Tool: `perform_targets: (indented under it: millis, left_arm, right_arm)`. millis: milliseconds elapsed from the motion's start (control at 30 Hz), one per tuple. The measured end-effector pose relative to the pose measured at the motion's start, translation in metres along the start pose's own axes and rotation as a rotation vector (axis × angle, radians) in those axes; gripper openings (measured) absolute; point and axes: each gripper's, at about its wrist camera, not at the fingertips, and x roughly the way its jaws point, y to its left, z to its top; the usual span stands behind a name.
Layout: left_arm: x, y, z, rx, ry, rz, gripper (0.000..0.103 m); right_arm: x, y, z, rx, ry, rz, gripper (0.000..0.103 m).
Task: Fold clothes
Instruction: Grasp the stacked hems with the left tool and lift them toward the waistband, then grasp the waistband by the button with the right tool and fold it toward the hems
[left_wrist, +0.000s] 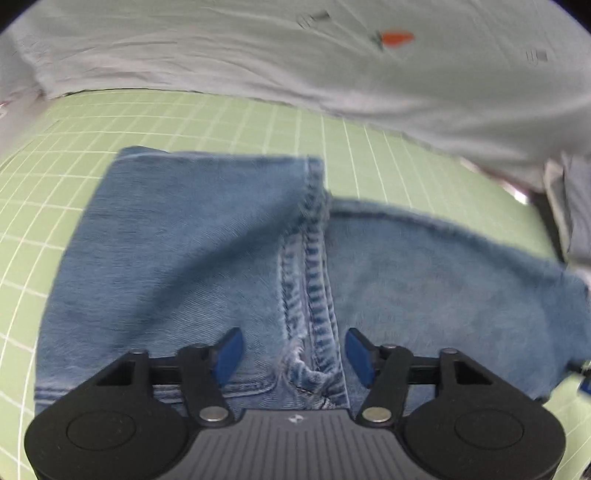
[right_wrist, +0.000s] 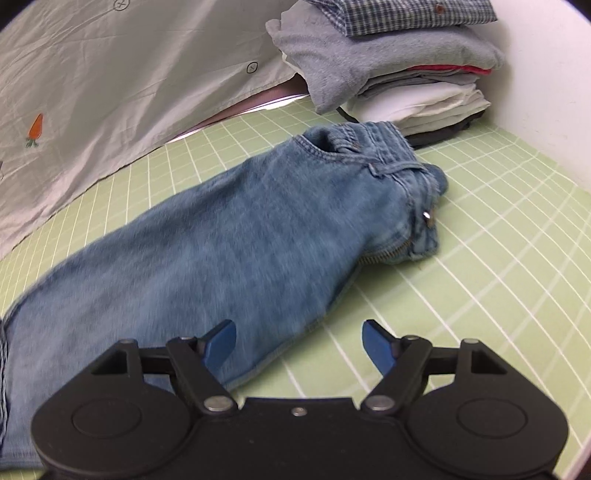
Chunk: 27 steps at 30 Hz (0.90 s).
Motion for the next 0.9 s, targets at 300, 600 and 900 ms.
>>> perform_targets:
  millis: [300,600,900]
  left_arm:
    - [-0.020,-0.017,-0.009,0.069,-0.056,-0.007,0.013]
    - [-0.004,-0.019,-0.008,0.106,0.054,-0.054,0.043]
    - [-0.027,-0.009,0.017,0.001,-0.060,-0.011,0.088]
  right_arm:
    - [0.007,-0.013,-0.005,-0.012,0.020,-0.012,0.076]
    - [0.011,-0.031,-0.010,0.081,0.032,-0.017,0.077]
    - [0.019,-0.067,0.018,0.246,-0.013,-0.020,0.095]
